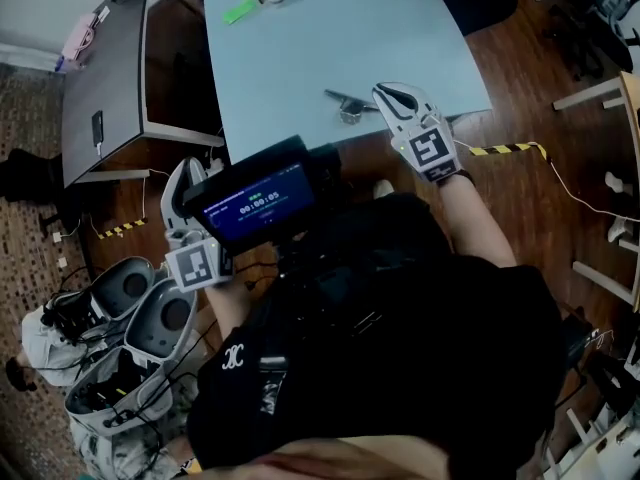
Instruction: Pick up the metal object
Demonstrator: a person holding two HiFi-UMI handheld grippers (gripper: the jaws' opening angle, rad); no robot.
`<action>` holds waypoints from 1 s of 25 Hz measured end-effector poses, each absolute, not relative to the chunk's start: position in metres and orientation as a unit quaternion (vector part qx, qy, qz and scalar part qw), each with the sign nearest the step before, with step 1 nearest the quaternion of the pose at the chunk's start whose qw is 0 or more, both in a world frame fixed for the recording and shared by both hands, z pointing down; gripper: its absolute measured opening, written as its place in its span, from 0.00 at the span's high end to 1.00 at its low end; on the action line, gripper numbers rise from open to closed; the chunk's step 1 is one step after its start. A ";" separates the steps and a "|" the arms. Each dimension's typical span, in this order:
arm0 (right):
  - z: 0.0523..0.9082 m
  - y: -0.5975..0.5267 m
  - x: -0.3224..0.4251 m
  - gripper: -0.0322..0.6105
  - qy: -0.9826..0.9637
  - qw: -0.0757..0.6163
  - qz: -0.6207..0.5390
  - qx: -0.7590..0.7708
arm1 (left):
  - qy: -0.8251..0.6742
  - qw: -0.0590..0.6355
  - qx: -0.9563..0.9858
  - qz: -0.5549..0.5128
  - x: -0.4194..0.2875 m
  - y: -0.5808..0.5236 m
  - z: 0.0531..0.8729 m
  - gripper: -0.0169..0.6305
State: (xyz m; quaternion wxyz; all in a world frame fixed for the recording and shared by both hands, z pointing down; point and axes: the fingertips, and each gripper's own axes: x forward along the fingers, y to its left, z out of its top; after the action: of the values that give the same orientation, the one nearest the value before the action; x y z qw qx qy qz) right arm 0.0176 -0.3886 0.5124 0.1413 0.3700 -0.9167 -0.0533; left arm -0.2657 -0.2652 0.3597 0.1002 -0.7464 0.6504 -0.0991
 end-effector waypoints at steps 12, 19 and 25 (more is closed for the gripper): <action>0.691 -0.398 -0.065 0.66 -0.901 0.355 -0.084 0.236 | 0.645 0.080 -0.748 -0.135 -0.295 -0.292 0.367 0.96; 0.724 -0.405 -0.069 0.66 -0.885 0.392 -0.088 0.235 | 0.642 0.087 -0.748 -0.141 -0.293 -0.292 0.368 0.96; 0.739 -0.410 -0.067 0.66 -0.875 0.415 -0.106 0.224 | 0.646 0.091 -0.745 -0.140 -0.293 -0.292 0.368 0.96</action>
State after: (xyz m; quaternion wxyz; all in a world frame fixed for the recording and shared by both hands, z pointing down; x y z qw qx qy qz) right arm -0.0674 -0.4097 0.7394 0.4151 0.2245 -0.8753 -0.1056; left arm -0.2928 -0.2917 0.3677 0.0912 -0.7451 0.6456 -0.1402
